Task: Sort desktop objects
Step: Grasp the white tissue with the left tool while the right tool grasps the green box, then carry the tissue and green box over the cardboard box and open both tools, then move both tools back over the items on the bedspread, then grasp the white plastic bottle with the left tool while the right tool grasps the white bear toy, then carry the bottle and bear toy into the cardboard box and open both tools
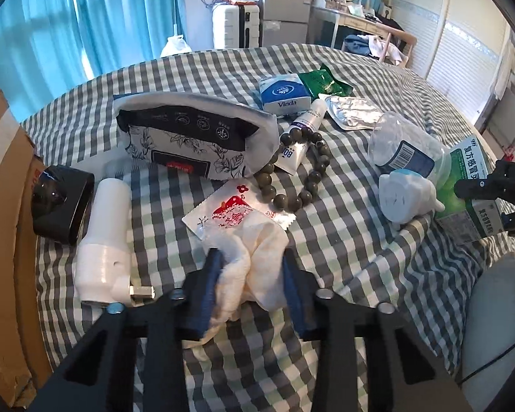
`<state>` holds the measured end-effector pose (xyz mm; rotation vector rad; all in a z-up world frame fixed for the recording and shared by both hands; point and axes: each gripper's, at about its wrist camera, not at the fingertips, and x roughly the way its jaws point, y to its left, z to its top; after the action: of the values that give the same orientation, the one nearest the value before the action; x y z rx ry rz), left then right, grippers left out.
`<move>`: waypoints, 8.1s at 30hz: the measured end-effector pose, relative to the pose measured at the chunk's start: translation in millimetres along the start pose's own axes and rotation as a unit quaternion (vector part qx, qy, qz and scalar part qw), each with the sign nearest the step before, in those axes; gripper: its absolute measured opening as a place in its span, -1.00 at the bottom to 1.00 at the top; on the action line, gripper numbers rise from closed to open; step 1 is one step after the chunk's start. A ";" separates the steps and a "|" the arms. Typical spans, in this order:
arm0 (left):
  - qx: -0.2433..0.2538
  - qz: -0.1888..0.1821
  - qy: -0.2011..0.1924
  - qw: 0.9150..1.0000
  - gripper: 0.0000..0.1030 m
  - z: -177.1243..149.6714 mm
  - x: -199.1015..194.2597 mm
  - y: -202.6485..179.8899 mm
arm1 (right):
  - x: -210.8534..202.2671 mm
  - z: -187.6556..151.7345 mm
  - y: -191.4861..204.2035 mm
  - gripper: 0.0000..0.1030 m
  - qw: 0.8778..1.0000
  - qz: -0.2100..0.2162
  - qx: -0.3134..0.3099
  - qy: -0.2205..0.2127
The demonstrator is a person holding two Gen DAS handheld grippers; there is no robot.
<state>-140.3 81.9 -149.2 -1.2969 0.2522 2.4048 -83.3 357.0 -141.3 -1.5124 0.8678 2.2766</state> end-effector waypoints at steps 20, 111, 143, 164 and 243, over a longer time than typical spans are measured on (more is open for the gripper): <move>-0.051 -0.009 -0.033 0.998 -0.65 -7.2 -76.7 10.1 | -91.8 -27.5 51.5 0.52 0.986 0.015 -0.112 -0.122; -0.257 0.167 -0.096 0.947 0.82 -18.9 -226.1 239.0 | -163.4 -154.7 386.5 0.71 0.873 0.237 -0.397 -0.157; -0.152 0.108 -0.076 0.980 1.00 1.3 -85.7 44.6 | -125.7 -76.4 108.2 0.87 0.937 0.106 -0.254 -0.214; -0.190 0.117 0.025 0.974 1.00 8.8 29.2 101.3 | 6.3 -27.1 93.3 0.59 0.974 0.037 -0.213 -0.062; -0.280 0.167 -0.088 0.941 -0.11 -29.3 -186.7 267.0 | -99.0 -167.6 374.3 0.22 0.870 0.248 -0.425 -0.041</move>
<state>-139.0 -217.6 -17.7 -1.3273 -0.3165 3.0045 -115.7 -29.3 25.3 -1.5757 0.1972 3.3666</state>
